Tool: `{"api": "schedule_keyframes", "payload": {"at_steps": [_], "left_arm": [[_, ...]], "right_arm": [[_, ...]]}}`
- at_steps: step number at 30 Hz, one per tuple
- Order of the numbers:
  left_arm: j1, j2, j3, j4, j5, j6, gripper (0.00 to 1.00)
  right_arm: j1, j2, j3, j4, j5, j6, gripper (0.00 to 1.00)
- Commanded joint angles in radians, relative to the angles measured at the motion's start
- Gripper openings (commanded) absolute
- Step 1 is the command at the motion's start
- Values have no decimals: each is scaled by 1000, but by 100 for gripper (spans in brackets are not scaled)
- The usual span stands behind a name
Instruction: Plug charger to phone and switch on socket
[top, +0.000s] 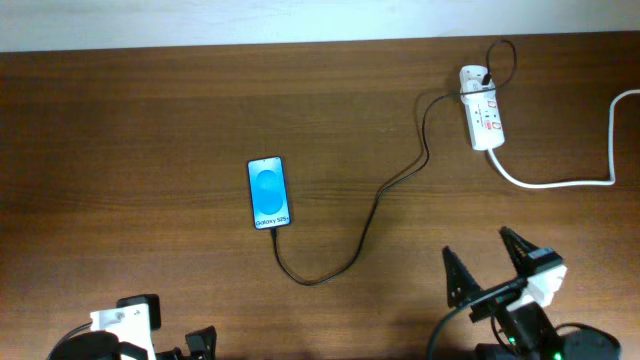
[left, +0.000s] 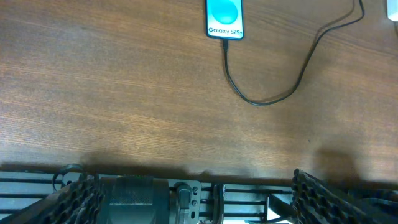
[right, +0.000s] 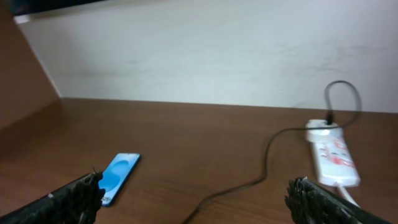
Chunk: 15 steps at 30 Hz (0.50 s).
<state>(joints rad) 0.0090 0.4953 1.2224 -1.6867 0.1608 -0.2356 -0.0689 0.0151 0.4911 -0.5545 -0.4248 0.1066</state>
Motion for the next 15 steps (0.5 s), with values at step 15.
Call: {"api": "schedule_keyframes", "payload": {"at_steps": [15], "left_arm": [[0, -5, 0, 1, 7, -13, 99]], "right_arm": [[25, -11, -374, 446, 75, 63, 98]]}}
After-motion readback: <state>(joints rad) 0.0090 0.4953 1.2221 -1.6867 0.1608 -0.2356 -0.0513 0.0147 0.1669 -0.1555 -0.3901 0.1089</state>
